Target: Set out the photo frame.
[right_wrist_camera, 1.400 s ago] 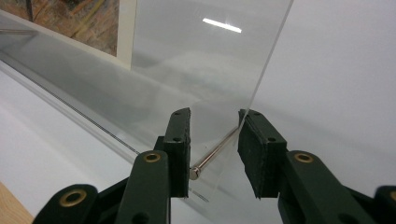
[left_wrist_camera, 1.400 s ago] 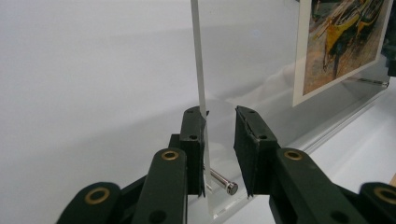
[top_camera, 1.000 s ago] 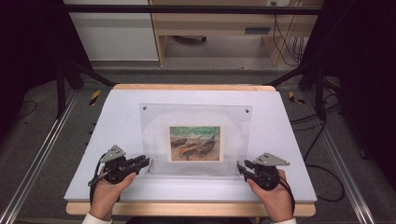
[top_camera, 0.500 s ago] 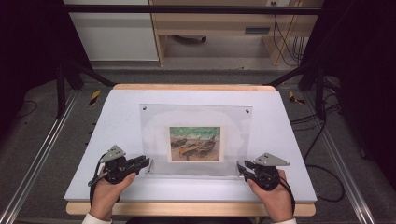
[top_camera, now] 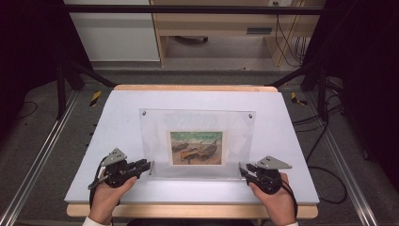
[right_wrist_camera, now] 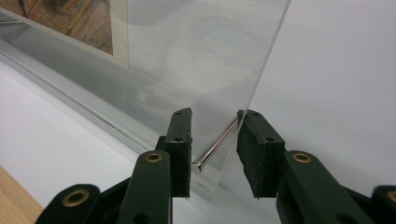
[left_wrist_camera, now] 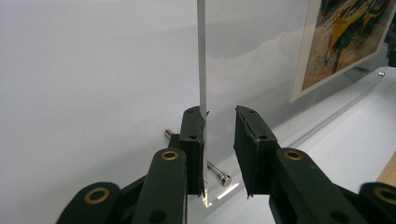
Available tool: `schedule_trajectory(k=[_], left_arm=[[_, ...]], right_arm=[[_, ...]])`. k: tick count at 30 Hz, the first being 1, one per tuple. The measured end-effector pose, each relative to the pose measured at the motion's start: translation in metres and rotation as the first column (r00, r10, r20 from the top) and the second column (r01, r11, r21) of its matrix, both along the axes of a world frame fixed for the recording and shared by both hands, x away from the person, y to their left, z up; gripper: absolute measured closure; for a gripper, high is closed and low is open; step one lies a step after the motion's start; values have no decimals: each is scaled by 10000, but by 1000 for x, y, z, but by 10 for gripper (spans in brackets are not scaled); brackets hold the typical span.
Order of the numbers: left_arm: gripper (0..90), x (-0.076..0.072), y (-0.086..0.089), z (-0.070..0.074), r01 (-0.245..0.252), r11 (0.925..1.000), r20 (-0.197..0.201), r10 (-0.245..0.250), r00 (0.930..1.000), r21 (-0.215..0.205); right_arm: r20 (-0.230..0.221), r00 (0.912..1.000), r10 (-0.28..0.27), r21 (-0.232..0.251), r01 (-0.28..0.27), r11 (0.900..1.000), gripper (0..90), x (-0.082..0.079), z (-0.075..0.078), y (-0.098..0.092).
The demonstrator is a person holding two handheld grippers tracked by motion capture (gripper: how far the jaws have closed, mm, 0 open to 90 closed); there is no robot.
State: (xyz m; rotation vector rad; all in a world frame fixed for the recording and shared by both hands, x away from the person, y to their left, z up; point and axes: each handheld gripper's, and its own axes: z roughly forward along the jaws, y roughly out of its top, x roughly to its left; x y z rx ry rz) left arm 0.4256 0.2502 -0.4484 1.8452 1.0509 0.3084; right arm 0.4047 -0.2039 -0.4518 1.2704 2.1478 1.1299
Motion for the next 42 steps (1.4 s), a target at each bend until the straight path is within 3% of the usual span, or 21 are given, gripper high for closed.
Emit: schedule_trajectory(k=[28, 42], left_arm=[[699, -8, -4, -1, 234, 9973, -45, -232, 9997, 690], [690, -9, -5, -1, 293, 9962, -42, -291, 9996, 825]], right_arm=[[-110, 9999, 50, -273, -53, 9996, 662, -6, -3, 2], [-127, 9999, 71, -349, -75, 9994, 662, -8, -4, 2]])
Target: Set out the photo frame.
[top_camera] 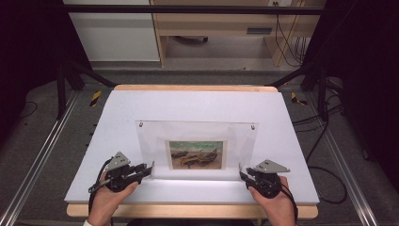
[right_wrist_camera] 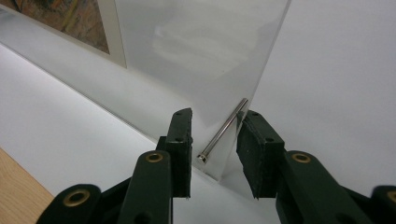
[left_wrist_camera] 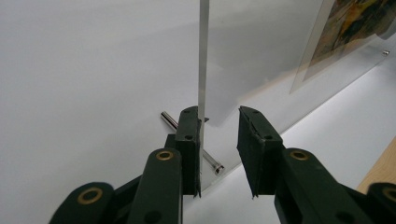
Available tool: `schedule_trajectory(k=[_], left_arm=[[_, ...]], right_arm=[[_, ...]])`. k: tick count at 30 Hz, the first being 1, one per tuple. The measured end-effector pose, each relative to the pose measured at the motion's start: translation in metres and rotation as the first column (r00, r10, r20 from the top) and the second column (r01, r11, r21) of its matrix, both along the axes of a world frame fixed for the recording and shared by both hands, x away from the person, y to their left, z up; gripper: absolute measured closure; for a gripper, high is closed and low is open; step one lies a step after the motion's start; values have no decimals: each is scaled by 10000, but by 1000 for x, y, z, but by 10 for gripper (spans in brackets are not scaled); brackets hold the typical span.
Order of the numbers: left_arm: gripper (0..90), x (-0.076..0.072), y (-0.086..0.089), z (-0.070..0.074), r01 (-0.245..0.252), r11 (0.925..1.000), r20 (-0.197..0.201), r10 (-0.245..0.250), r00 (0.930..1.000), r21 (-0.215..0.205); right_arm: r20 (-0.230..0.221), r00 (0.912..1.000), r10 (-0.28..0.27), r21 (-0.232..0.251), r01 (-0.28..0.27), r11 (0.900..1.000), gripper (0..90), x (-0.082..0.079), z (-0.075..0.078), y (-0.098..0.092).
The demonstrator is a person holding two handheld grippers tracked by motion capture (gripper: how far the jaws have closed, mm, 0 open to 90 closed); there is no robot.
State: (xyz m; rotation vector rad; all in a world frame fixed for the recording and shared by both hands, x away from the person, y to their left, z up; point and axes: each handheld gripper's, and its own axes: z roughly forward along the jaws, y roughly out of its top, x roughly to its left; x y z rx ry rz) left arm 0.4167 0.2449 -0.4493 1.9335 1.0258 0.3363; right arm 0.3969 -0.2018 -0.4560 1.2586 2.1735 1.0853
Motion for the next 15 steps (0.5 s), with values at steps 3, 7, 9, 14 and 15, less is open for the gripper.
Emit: schedule_trajectory(k=[3, 7, 9, 14, 15], left_arm=[[689, 0, 0, 0, -13, 10000, -4, 13, 10000, 0], [684, -1, -1, 0, 14, 10000, -18, -14, 10000, 85], [684, -1, -1, 0, 16, 10000, -18, -16, 10000, 96], [682, -1, -1, 0, 10, 9999, -40, -10, 10000, 110], [681, -1, -1, 0, 8, 9999, -42, -8, 10000, 131]], right_arm=[[7, 10000, 2, 0, -2, 10000, 662, 0, 0, 0], [-9, 10000, -3, -42, 3, 10000, 661, 0, 0, 0], [-12, 10000, -1, -41, 1, 10000, 661, 0, 0, 0], [-33, 10000, -40, -28, 40, 10000, 660, -1, 0, 1], [-40, 10000, -45, -25, 45, 10000, 660, -1, 0, 1]])
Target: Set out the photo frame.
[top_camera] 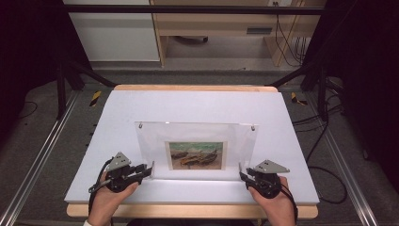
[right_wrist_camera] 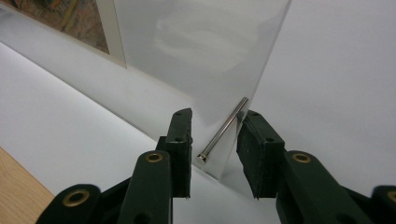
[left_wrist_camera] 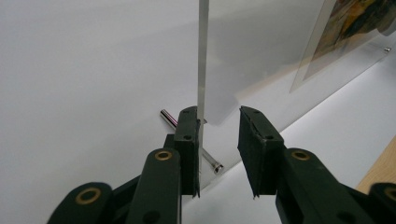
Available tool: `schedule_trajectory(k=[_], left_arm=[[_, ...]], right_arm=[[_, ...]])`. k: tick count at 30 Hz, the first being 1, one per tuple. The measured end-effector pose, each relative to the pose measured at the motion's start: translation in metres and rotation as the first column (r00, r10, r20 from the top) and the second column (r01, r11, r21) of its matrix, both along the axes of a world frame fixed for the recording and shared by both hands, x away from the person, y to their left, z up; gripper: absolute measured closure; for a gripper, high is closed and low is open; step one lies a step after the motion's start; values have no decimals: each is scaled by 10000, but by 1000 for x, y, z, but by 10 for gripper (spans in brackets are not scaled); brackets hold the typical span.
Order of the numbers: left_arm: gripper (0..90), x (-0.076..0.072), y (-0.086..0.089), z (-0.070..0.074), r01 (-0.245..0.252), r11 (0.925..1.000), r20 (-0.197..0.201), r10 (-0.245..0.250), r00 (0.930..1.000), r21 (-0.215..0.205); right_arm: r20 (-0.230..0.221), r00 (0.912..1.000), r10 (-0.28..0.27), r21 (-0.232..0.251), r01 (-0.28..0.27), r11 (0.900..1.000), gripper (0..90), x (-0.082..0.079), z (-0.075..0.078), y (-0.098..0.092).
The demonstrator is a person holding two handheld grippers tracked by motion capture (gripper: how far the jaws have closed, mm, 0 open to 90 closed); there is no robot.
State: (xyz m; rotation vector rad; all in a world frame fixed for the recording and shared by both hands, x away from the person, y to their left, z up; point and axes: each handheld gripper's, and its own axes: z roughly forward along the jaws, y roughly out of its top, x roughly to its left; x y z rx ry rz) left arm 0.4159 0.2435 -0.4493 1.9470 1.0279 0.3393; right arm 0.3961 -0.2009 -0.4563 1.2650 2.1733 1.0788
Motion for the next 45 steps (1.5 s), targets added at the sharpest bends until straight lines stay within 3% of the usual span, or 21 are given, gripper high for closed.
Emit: schedule_trajectory(k=[16, 19, 23, 25, 28, 35, 41, 45], left_arm=[[670, -3, -4, 1, -163, 9993, 128, 158, 9998, 342], [658, -3, -4, 0, -181, 9996, 110, 178, 9998, 219], [519, -2, -7, -1, -277, 9996, 110, 276, 9996, 114], [392, -1, -9, -1, -304, 9995, 184, 302, 9994, 106], [287, 0, -10, 0, -315, 9995, 305, 316, 9990, -58], [118, 0, -8, 5, -246, 9993, 1000, 272, 9946, -275], [87, 0, -2, 10, -132, 9979, 1388, 220, 9901, -640], [88, 1, 3, 10, -300, 9970, 1353, 394, 9900, -714]], right_arm=[[101, 9999, 15, -168, -13, 9999, 649, -2, 0, 2], [162, 9998, 94, -227, -90, 9997, 622, -1, 0, 2], [296, 9995, 54, -62, -53, 10000, 499, -1, 1, 2], [600, 9981, -118, -176, 129, 9998, 371, 0, 3, 2], [724, 9969, -299, -129, 309, 9994, 264, 1, 5, 1], [1289, 9906, -465, 85, 458, 9989, 137, 0, 12, -4], [1729, 9824, -708, 276, 670, 9974, 92, -8, 17, -13], [1836, 9795, -823, 380, 766, 9963, 86, -12, 18, -19]])
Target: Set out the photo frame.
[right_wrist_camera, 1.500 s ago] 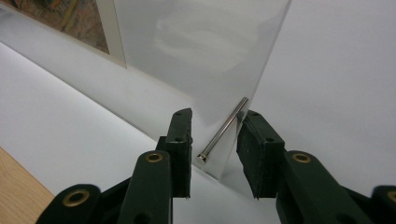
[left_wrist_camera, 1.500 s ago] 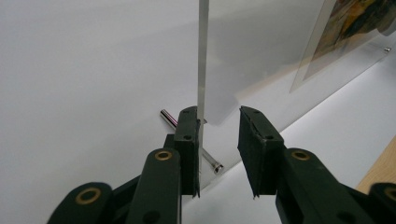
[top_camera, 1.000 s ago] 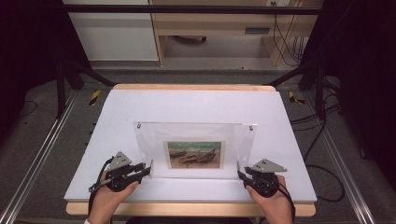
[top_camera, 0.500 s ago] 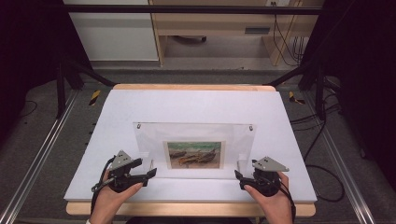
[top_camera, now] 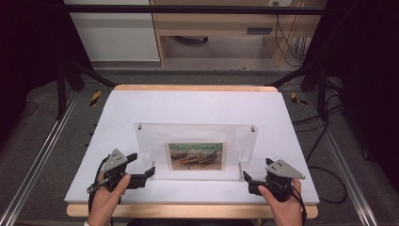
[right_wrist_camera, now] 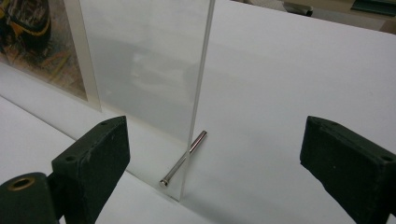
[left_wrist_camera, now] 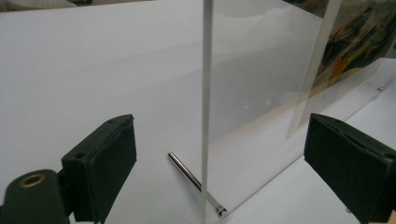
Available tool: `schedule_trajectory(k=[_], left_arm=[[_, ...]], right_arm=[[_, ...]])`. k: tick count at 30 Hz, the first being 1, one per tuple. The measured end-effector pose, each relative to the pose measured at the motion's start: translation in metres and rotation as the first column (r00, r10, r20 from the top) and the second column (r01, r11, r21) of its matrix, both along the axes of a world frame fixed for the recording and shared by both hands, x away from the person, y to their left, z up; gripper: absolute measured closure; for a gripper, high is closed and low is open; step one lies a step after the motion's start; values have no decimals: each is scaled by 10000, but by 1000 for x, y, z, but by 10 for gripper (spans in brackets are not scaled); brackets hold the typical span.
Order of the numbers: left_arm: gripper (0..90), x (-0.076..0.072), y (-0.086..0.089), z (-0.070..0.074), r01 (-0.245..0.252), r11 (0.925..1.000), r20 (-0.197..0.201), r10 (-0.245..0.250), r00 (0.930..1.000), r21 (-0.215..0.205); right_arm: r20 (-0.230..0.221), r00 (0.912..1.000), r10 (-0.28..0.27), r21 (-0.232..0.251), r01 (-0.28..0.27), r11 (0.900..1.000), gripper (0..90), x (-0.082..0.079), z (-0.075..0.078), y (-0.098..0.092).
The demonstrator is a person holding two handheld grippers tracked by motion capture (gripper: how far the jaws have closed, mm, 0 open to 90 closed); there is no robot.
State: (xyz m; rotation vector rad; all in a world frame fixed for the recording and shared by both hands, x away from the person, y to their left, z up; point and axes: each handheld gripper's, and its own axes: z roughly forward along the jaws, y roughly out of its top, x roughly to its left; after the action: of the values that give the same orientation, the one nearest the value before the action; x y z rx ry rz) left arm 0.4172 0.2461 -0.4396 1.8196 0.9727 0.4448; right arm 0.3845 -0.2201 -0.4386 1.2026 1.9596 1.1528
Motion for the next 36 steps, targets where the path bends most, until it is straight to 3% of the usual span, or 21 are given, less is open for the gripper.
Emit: schedule_trajectory(k=[10, 22, 28, 36], left_arm=[[99, 4, 17, 3, -622, 9980, 380, 619, 9974, 66], [106, 11, 50, 3, -1677, 9856, 708, 1658, 9836, 216], [106, 16, 64, 1, -2232, 9739, 771, 2197, 9725, 402], [105, 34, 74, -7, -2539, 9642, 409, 2514, 9670, 766]], right_arm=[[160, 9983, -568, 84, 567, 9984, 90, -9, 1, -20], [197, 9933, -1143, 54, 1142, 9934, 111, -15, -3, -38], [192, 9878, -1543, -89, 1545, 9879, 115, -11, -6, -45], [29, 9772, -2124, -290, 2124, 9768, 127, 10, -13, -57]])
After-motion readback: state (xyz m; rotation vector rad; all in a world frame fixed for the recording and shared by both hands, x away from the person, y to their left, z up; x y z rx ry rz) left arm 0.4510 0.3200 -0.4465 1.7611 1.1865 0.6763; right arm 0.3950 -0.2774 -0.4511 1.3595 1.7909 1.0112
